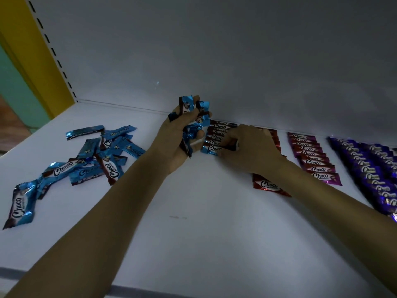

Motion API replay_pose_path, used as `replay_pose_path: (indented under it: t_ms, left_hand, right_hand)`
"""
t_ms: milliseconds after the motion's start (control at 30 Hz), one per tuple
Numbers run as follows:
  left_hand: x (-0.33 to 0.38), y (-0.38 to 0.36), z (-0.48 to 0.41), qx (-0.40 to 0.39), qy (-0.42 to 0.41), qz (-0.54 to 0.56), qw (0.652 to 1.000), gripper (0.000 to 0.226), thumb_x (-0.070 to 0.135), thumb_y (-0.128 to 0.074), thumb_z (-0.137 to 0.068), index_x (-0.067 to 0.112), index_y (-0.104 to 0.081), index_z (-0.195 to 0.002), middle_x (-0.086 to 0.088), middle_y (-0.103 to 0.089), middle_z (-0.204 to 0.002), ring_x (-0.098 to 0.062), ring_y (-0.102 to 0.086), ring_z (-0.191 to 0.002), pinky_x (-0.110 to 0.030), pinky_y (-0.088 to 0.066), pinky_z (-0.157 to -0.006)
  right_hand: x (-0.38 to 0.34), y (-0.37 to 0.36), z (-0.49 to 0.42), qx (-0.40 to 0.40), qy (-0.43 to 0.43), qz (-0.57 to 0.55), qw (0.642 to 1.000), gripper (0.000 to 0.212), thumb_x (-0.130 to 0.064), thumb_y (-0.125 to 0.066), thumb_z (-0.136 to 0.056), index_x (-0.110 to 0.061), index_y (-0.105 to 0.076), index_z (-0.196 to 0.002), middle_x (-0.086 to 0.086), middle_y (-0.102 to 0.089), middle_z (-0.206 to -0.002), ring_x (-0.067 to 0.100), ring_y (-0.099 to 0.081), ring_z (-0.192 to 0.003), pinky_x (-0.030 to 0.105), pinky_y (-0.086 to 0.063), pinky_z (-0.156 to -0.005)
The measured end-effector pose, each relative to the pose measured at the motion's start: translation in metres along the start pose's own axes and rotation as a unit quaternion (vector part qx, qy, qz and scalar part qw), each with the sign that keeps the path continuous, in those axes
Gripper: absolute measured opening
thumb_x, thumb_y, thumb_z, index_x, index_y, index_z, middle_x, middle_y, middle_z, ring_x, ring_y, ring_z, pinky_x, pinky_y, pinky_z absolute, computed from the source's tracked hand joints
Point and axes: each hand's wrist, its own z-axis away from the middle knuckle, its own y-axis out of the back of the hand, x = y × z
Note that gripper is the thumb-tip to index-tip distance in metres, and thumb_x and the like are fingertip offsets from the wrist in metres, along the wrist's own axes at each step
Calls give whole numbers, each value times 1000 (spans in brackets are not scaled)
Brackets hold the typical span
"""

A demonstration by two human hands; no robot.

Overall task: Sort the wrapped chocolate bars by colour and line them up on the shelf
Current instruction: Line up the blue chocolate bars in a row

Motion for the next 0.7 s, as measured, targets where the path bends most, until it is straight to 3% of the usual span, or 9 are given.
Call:
replay_pose_path:
  t_ms: [133,200,267,367,467,567,633,700]
  left_hand:
    - [-1,-2,1,11,-2,-20,1000,21,18,-52,-97,23,-63,-114,-8,-63,-111,-5,-60,-53,-45,-39,-105]
    - [-2,-1,-1,13,-18,-31,999,28,17,-51,-97,21,-60,-123,-8,-63,-113,-5,-62,-58,-31,-53,-83]
    - [-3,0,-2,22,-45,-63,997,30,14,-51,-97,20,-58,-126,-11,-63,-116,-9,-64,-72,-21,-52,-62]
    - [-2,0,-1,14,-82,-129,988,30,11,-54,-95,23,-60,-122,-9,-66,-113,-8,-62,-72,-20,-51,-60]
    - [-2,-5,5,-30,-163,-275,947,29,-1,-55,-93,19,-61,-112,2,-68,-91,-2,-64,-67,-15,-48,-53]
    - [-8,-5,5,-73,-208,-377,899,26,-4,-56,-91,16,-60,-108,4,-65,-83,-1,-63,-64,-15,-47,-50]
    - [-10,-4,4,-78,-203,-403,889,27,-1,-58,-91,19,-60,-109,5,-65,-85,0,-62,-64,-18,-48,-50]
    - [-11,-4,5,-81,-194,-406,889,29,0,-60,-90,19,-59,-112,6,-65,-87,1,-62,-64,-18,-49,-50]
  right_hand:
    - [0,1,1,-7,0,-4,1000,17,-43,-61,-85,-28,-65,-94,-11,-54,-86,12,-51,-89,30,-30,-83]
    - [0,1,1,-11,4,-4,1000,18,-43,-63,-85,-28,-66,-94,-11,-54,-86,13,-52,-89,32,-35,-84]
    - [1,2,0,-3,14,-22,1000,17,-40,-63,-86,-25,-66,-93,-10,-56,-86,9,-53,-83,29,-42,-80]
    - [-5,9,-2,29,-14,-238,971,16,-31,-59,-91,-18,-64,-83,-8,-59,-77,-5,-54,-64,13,-41,-60]
    - [-14,20,-6,76,-52,-441,893,20,-32,-57,-93,-15,-62,-85,-5,-61,-77,-4,-56,-65,12,-45,-63]
    - [-16,23,-11,108,17,-390,915,13,-26,-69,-85,-23,-63,-96,-9,-63,-87,-3,-57,-77,8,-43,-67]
    - [-14,23,-13,108,57,-366,922,13,-17,-72,-82,-26,-64,-86,-15,-62,-83,-6,-55,-75,6,-40,-66]
    - [-12,22,-13,116,46,-382,916,18,-14,-74,-79,-29,-65,-78,-15,-62,-79,-5,-54,-71,7,-39,-65]
